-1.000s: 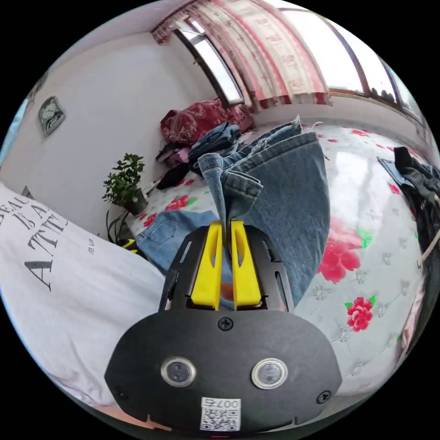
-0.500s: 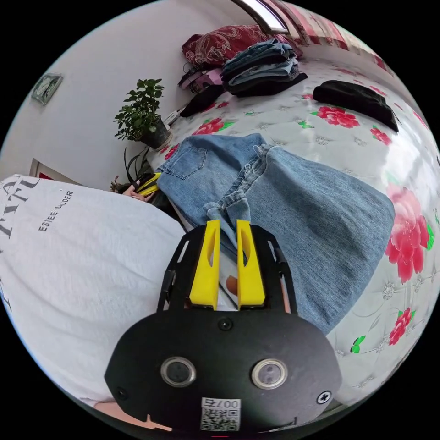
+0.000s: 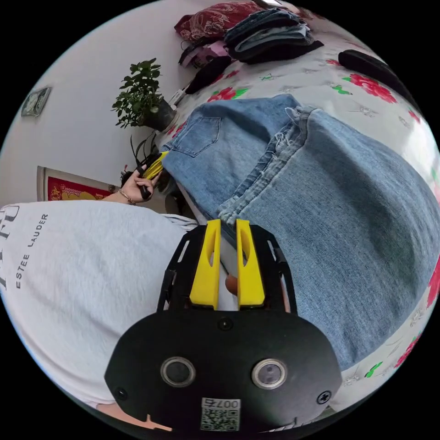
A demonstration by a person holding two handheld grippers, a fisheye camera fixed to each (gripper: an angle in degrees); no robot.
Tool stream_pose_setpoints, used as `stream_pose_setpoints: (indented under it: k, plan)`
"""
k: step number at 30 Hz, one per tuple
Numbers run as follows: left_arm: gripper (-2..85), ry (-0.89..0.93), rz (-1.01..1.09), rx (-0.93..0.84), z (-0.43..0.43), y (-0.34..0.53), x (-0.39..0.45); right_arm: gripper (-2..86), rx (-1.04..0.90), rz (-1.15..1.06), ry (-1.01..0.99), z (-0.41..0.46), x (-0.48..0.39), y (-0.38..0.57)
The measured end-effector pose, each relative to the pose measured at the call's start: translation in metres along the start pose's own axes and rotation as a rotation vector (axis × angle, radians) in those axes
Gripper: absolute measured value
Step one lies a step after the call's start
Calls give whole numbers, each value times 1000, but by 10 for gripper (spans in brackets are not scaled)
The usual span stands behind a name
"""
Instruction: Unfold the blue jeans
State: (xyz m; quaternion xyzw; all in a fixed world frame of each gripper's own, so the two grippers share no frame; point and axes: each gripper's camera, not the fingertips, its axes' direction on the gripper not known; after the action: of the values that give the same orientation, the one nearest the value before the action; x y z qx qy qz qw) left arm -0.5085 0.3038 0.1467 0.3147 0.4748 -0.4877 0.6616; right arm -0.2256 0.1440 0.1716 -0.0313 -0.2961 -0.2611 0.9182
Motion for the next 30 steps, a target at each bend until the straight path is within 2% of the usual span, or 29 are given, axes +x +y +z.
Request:
stream_pose_setpoints:
  k: [4, 7, 9, 10, 14, 18, 21, 23, 28, 30]
  plan:
    - [42, 52, 154, -20, 18, 4, 42, 31, 87, 39, 5, -29, 10, 17]
    - [43, 95, 391, -114, 48, 14, 107, 19, 222, 123, -38, -63, 31, 41]
    - [43, 122, 647, -249, 86, 40, 178, 14, 344, 207, -52, -92, 50, 66]
    - [43, 132, 712, -286, 97, 49, 196, 13, 375, 228, -49, -100, 55, 73]
    - [45, 255, 1143, -595, 174, 159, 305, 18, 536, 372, 5, -144, 86, 126]
    - [69, 258, 1364, -1005, 273, 299, 322, 29, 650, 517, 28, -169, 118, 174]
    - [86, 71, 1300, -1158, 332, 335, 282, 41, 724, 624, 4, -178, 138, 200]
    - [88, 31, 1223, -1170, 345, 323, 263, 48, 752, 665, -26, -182, 148, 212]
    - [100, -158, 1057, -1022, 347, 248, 220, 73, 744, 750, 19, -192, 172, 227]
    - [117, -227, 907, -990, 356, 213, 192, 79, 718, 778, 20, -195, 187, 222]
